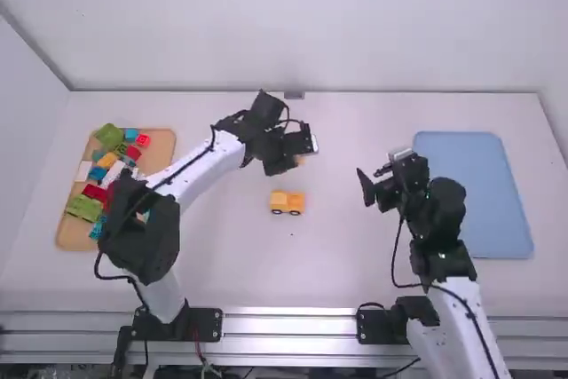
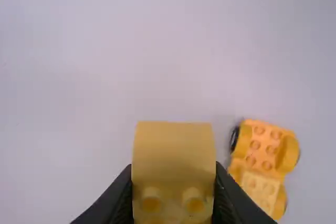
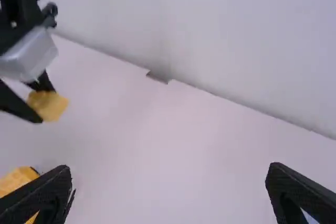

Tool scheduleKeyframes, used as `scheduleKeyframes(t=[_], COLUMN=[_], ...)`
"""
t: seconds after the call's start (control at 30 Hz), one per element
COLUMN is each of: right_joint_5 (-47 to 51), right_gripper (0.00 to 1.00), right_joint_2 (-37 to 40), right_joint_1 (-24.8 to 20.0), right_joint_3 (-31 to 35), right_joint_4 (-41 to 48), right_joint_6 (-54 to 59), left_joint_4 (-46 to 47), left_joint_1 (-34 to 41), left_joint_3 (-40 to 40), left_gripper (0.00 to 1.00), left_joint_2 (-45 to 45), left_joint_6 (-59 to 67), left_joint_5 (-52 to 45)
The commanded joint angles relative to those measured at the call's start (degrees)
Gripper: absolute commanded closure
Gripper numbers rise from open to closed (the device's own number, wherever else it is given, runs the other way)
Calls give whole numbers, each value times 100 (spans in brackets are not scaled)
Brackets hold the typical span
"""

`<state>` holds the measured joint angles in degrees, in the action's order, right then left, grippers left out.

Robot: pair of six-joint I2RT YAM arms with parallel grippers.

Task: Assemble lego blocks to make yellow taxi

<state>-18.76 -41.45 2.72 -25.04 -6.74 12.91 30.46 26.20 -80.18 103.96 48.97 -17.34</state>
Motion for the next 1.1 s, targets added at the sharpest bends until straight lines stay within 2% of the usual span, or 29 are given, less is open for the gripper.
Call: scheduleKeyframes(t=[0.0, 0.13, 0.3, 0.43, 0.8, 0.87, 0.9, 1.0, 1.07], right_joint_5=[254, 251, 251, 210, 210, 210, 214, 210, 210], right_gripper=[2, 2, 2, 2, 2, 2, 2, 2, 2], right_joint_2=[651, 1600, 2157, 2275, 2264, 2264, 2264, 2264, 2264], right_joint_1=[-79, -221, -398, -546, -562, -568, -568, -568, -568], right_joint_3=[398, 813, 1003, 1008, 1008, 1008, 1008, 1008, 1008], right_joint_4=[-85, -33, 122, 328, 400, 404, 404, 417, 428], right_joint_6=[-415, -455, -737, -761, -754, -752, -752, -691, -691], left_joint_4=[44, 192, 249, 358, 507, 459, 442, 444, 404], left_joint_1=[291, 769, 1182, 1447, 1478, 1460, 1484, 1484, 1447], left_joint_3=[-59, -293, -542, -734, -975, -975, -975, -975, -949], left_gripper=[78, 79, 81, 82, 84, 78, 70, 60, 58], left_joint_2=[319, 662, 1056, 1453, 2013, 2013, 2013, 2013, 2013], left_joint_6=[-76, -72, -76, -103, -332, -334, -310, -313, -308], left_joint_5=[39, 48, 208, 459, 472, 474, 474, 472, 476])
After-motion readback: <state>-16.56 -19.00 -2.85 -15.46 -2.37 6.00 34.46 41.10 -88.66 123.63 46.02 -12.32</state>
